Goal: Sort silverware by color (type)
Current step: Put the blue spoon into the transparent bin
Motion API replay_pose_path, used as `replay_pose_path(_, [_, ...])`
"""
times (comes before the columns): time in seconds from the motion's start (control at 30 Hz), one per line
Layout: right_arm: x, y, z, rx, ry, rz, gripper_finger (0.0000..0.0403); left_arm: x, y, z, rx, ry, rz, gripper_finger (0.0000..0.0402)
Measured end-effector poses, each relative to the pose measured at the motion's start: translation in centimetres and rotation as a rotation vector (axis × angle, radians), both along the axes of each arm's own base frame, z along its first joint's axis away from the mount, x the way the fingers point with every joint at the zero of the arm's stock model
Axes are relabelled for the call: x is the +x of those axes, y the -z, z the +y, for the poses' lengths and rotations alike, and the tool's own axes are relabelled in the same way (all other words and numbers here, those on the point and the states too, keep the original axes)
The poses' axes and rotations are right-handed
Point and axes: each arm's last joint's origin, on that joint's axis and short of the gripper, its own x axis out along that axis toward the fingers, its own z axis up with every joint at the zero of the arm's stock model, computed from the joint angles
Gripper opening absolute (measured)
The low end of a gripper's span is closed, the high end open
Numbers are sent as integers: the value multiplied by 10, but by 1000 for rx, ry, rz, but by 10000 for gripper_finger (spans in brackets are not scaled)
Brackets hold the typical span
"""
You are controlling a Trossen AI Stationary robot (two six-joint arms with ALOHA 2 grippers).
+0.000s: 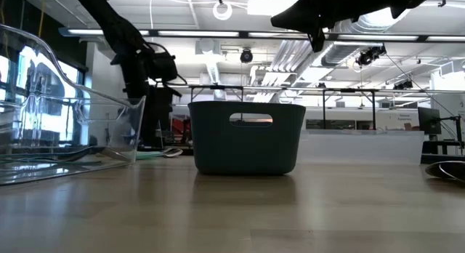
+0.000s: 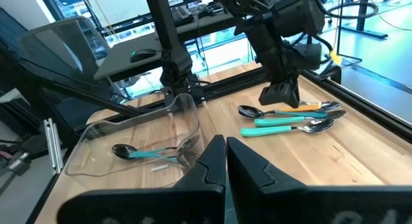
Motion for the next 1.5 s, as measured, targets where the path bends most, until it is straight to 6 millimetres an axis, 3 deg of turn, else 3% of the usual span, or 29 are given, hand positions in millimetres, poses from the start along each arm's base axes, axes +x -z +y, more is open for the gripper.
replay_pose_path(0.6, [0, 0, 0, 24, 4, 0, 0, -12, 12, -12, -163, -70, 151, 80])
replay_pose_path(1.03, [-1, 4, 0, 25, 4, 39, 0, -3, 13, -35, -247, -45, 183, 80])
replay_pose_path(1.5, [-1, 5, 0, 25, 4, 53, 0, -2, 22, -42, -142, -78, 218, 80])
